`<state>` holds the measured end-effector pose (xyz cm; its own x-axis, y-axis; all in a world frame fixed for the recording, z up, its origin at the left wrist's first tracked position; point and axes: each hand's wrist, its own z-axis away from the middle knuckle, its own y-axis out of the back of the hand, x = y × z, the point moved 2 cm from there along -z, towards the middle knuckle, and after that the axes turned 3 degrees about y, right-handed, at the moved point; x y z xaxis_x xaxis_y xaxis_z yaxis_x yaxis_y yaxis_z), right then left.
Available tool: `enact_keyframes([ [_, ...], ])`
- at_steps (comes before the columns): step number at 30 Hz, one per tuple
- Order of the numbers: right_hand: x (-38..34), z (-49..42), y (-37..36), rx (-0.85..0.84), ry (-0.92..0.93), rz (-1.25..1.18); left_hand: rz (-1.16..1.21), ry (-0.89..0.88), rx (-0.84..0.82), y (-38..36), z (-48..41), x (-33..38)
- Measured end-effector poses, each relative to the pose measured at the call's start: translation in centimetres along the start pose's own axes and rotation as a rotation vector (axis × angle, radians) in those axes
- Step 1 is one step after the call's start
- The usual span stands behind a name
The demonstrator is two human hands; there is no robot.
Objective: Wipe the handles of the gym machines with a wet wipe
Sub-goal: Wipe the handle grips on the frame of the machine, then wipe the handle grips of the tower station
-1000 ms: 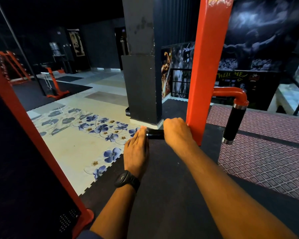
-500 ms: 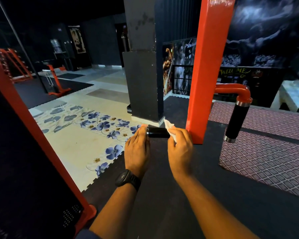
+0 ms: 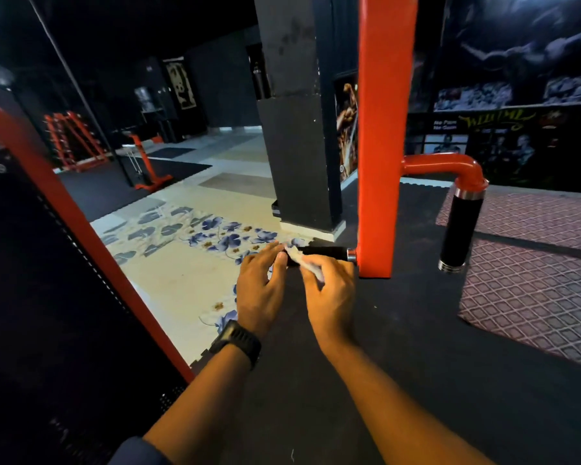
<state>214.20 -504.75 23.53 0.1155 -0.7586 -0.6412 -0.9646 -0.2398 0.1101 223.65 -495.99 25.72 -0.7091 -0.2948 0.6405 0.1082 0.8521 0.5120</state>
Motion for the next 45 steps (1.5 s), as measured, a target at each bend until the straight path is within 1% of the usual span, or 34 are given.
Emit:
enact_keyframes([
  [3, 0.6, -0.6, 2.5, 0.045, -0.033, -0.110, -0.057, -0.090, 0.062, -1.2, 1.3, 2.6],
  [6, 1.4, -1.5, 5.2, 0.100, -0.117, -0.215, -0.107, -0.279, 0.010, -2.9, 3.4, 6.2],
  [7, 1.6, -1.6, 6.1, 0.090, -0.135, -0.226, -0.060, -0.296, -0.038, -3.6, 4.0, 7.4],
  [9, 2.2, -1.9, 8.4, 0.060, -0.153, -0.242, 0.102, -0.236, -0.102, -5.0, 4.7, 9.8],
  [13, 3.5, -3.1, 14.1, 0.076, -0.187, -0.221, 0.286, -0.190, -0.105, -8.4, 5.5, 13.8],
  [19, 6.8, -6.2, 22.8, 0.201, -0.240, -0.208, 0.383, -0.217, -0.234, -15.3, 6.0, 21.7],
  [22, 8.2, -7.7, 27.7, 0.264, -0.268, -0.250, 0.485, -0.216, -0.339, -19.3, 5.8, 26.0],
  [24, 9.1, -8.6, 31.4, 0.318, -0.275, -0.211, 0.634, -0.173, -0.465, -22.2, 5.7, 29.0],
  [25, 9.7, -9.1, 33.7, 0.356, -0.281, -0.183, 0.706, -0.164, -0.556, -24.0, 6.0, 31.0],
  [30, 10.9, -10.0, 44.5, 0.520, -0.499, -0.217, 0.919, -0.173, -0.862, -30.4, 9.4, 40.2],
  [32, 10.6, -9.5, 48.6, 0.559, -0.539, -0.187, 0.983, -0.181, -0.961, -32.0, 11.4, 43.3],
  [33, 9.9, -8.9, 51.6, 0.609, -0.523, -0.129, 1.026, -0.204, -1.042, -32.9, 13.2, 45.7],
  [34, 9.5, -8.4, 53.3, 0.633, -0.514, -0.098, 1.055, -0.218, -1.082, -33.5, 14.1, 46.9],
  [37, 6.8, -6.1, 58.6, 0.794, -0.455, 0.010, 1.124, -0.248, -1.206, -34.5, 18.3, 51.3],
  [38, 5.6, -4.8, 60.6, 0.861, -0.430, 0.060, 1.158, -0.253, -1.260, -34.5, 20.2, 53.0],
  [40, 3.7, -2.6, 63.7, 0.941, -0.407, 0.171, 1.200, -0.292, -1.351, -34.4, 23.6, 55.9],
  [42, 1.9, -0.5, 66.6, 1.006, -0.383, 0.274, 1.240, -0.344, -1.407, -33.9, 26.8, 58.6],
  [45, -1.2, 2.2, 71.4, 1.121, -0.299, 0.460, 1.317, -0.421, -1.535, -33.2, 32.2, 63.3],
])
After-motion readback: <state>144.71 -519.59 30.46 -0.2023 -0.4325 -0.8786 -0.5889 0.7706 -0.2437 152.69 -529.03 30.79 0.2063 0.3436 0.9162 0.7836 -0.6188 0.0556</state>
